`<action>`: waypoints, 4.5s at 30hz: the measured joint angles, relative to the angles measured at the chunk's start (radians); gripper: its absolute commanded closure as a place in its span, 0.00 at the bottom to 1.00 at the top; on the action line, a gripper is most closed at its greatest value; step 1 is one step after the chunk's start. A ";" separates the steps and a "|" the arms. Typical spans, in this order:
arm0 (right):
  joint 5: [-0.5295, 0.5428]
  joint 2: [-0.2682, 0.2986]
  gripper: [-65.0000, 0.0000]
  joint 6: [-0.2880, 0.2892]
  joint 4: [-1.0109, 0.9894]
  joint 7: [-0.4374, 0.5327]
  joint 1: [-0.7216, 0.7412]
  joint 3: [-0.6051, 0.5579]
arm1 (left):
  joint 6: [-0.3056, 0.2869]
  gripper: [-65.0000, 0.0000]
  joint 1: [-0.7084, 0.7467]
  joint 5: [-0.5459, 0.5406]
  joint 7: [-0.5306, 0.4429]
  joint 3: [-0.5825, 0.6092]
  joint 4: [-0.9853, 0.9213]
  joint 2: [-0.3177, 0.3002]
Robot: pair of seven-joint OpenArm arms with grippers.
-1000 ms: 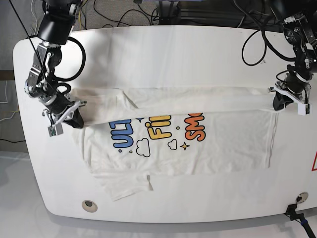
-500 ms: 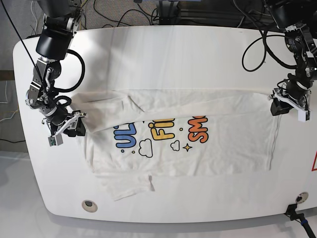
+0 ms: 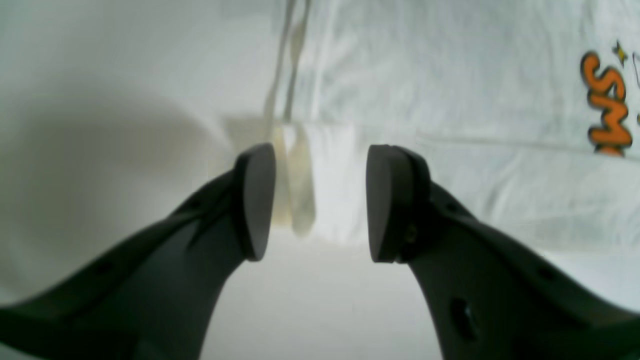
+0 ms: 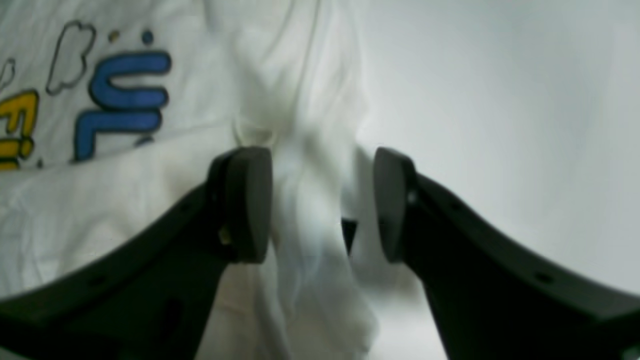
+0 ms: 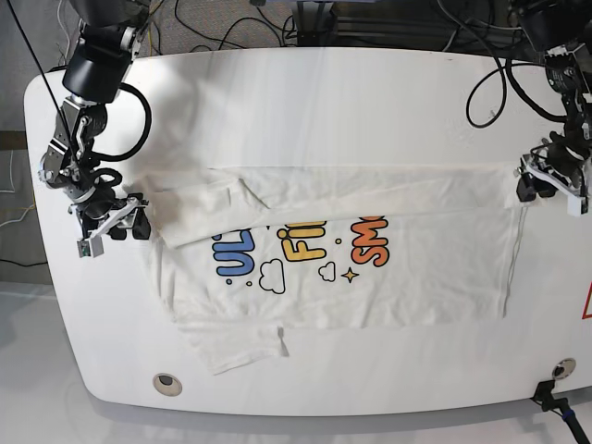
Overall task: Fold the T-shirt properly
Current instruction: 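Open both grippers and pull them back toward the collar, then lower both grippers and grasp the folded edge again, then drag the folded edge with both grippers back toward the robot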
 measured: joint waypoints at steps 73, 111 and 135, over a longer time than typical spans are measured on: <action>0.075 -0.029 0.49 -0.011 0.233 -0.215 -0.206 0.103 | -0.079 0.59 -0.045 0.071 0.027 -0.328 -0.196 0.131; 0.053 -0.050 0.52 0.007 0.196 -0.076 -0.210 0.093 | -0.060 1.00 -0.088 0.048 -0.129 -0.213 -0.258 0.208; 0.056 -0.040 1.00 -0.021 0.178 -0.126 -0.220 0.080 | -0.087 1.00 -0.093 0.027 -0.084 -0.233 -0.267 0.193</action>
